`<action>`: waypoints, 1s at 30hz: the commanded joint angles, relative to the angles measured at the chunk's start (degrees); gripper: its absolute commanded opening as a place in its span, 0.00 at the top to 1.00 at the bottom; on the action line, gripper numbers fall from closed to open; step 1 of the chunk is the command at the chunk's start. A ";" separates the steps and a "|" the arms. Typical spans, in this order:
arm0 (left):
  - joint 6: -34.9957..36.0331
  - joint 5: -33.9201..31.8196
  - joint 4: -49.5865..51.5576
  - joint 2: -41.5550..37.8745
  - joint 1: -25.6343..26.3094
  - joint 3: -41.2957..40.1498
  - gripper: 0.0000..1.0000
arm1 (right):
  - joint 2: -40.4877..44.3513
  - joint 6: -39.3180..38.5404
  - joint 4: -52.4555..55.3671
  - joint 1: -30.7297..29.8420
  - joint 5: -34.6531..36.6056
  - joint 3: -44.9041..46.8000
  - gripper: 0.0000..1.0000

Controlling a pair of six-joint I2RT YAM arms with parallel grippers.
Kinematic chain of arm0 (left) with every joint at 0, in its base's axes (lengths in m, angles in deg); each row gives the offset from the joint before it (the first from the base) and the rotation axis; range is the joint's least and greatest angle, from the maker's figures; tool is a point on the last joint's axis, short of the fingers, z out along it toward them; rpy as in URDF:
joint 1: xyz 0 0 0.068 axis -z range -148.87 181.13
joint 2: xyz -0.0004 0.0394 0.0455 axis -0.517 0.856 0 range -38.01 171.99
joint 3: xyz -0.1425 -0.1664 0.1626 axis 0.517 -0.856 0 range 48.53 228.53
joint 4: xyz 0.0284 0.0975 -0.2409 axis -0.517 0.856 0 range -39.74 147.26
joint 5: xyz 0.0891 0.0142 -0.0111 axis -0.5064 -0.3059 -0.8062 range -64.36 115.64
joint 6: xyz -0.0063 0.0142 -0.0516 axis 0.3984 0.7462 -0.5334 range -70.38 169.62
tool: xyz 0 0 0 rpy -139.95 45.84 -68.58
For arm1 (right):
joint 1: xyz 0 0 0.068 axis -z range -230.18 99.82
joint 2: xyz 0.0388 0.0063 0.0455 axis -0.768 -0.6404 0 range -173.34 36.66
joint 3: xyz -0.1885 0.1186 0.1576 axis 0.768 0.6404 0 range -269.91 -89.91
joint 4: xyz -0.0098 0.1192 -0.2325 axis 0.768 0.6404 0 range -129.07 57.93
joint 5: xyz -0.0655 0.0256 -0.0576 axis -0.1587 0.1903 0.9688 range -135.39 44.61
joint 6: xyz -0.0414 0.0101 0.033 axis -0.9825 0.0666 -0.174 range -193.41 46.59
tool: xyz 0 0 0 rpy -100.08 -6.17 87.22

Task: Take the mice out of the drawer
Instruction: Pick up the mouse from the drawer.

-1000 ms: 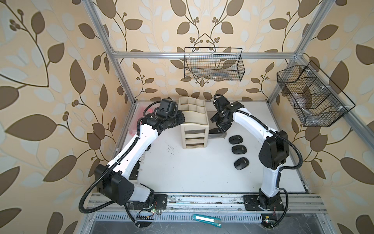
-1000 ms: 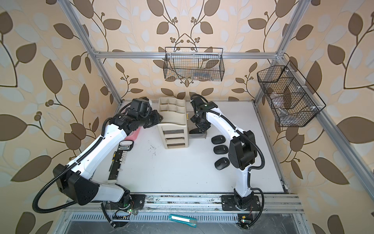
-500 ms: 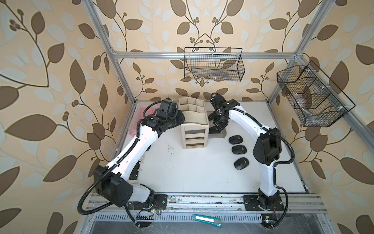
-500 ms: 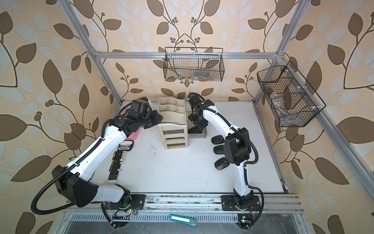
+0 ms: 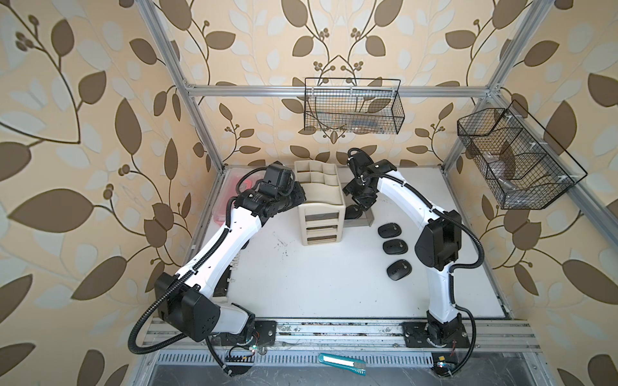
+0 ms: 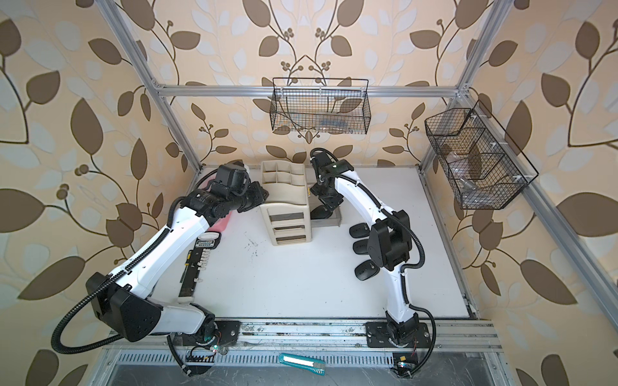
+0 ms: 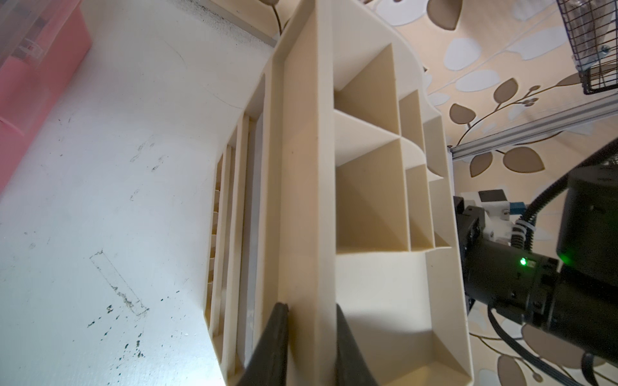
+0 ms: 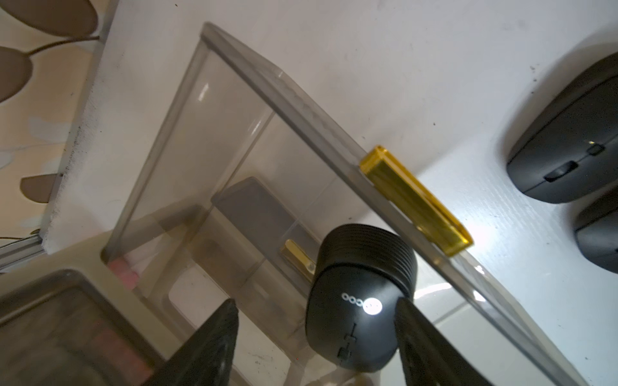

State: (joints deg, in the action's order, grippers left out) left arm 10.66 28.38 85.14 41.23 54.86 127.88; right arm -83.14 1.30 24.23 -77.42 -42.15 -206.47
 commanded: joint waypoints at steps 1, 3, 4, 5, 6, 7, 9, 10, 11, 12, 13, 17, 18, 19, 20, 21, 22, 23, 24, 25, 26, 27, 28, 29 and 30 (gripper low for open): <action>-1.73 2.40 -0.99 -0.14 0.97 -0.80 0.80 | 2.89 1.53 0.15 0.12 -2.90 5.01 0.25; -1.82 2.48 -1.03 -0.20 0.99 -0.89 0.80 | 2.50 1.62 -0.82 -0.01 -3.05 5.74 0.25; -1.79 2.38 -0.98 -0.19 0.98 -0.87 0.80 | 2.00 1.41 -0.51 -0.01 -2.92 5.36 0.25; -1.78 2.28 -0.88 -0.19 0.97 -1.04 0.80 | 1.27 1.16 -0.13 -0.02 -2.94 5.14 0.25; -1.82 2.30 -0.86 -0.11 0.97 -0.91 0.80 | 0.58 1.12 0.26 0.19 -3.38 5.20 0.25; -1.82 2.35 -0.75 -0.06 0.97 -0.95 0.80 | -0.05 1.30 0.76 0.35 -3.83 5.26 0.25; -2.08 2.42 -1.05 -0.14 0.98 -1.34 0.80 | -1.04 1.30 0.09 0.31 -3.70 5.14 0.24; -2.08 2.66 -0.91 -0.06 0.97 -1.26 0.80 | -1.49 1.56 -0.05 0.27 -3.47 4.87 0.24; -1.94 2.68 -0.59 -0.06 0.98 -1.10 0.80 | -1.82 1.71 -0.47 0.22 -3.32 4.65 0.24; -1.83 2.48 -0.42 -0.25 0.95 -1.19 0.80 | -2.43 1.84 -0.64 0.07 -3.55 4.14 0.24; -1.77 2.27 -0.60 -0.53 0.97 -1.39 0.80 | -3.08 1.90 -0.47 -0.12 -3.85 3.19 0.24; -1.73 2.88 -1.18 -0.72 0.97 -1.57 0.80 | -5.49 1.47 2.25 -0.13 -1.90 -0.68 0.25; -1.65 2.66 -1.04 -0.76 0.97 -1.63 0.80 | -5.74 1.52 1.81 -0.13 -1.99 -0.64 0.26; -1.65 2.40 -1.24 -0.91 0.97 -1.98 0.80 | -6.00 1.36 1.24 -0.19 -1.94 -0.89 0.27; -1.56 2.45 -1.61 -0.85 0.97 -2.12 0.80 | -6.40 1.38 1.63 -0.15 -1.71 -1.58 0.27; -1.29 2.61 -1.23 -0.64 0.97 -1.72 0.80 | -6.89 1.17 2.42 -0.10 -1.38 -2.64 0.26; -1.14 2.43 -0.70 -0.48 0.96 -1.19 0.80 | -7.32 1.01 2.90 -0.17 -0.92 -3.45 0.26; -0.91 2.44 -0.67 -0.22 0.97 -0.98 0.80 | -7.48 0.89 3.17 -0.26 -0.52 -3.79 0.26; -0.92 2.54 -0.61 -0.02 0.97 -0.88 0.80 | -7.47 0.94 3.09 -0.23 -0.14 -3.58 0.25; -0.92 2.54 -0.64 0.01 0.97 -1.01 0.80 | -7.54 0.91 2.84 -0.18 -0.21 -3.09 0.25; -0.94 2.70 -0.87 0.08 0.97 -1.11 0.80 | -7.63 0.72 2.58 -0.17 -0.45 -2.83 0.26; -1.17 2.79 -1.24 -0.03 0.93 -1.35 0.80 | -7.80 0.69 2.68 -0.09 -0.61 -2.65 0.27; -1.29 2.78 -1.38 -0.01 1.00 -1.39 0.80 | -7.72 0.69 2.78 -0.01 -0.53 -2.46 0.29; -1.34 2.79 -1.54 -0.10 0.97 -1.46 0.80 | -7.64 0.68 2.30 -0.11 -0.64 -2.15 0.30; -1.24 2.60 -1.50 -0.07 0.97 -1.40 0.80 | -7.63 0.58 1.88 -0.20 -0.78 -2.18 0.30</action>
State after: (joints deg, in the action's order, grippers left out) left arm 10.68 28.21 84.35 41.01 55.10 127.40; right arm -89.44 1.52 25.00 -77.42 -43.87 -208.46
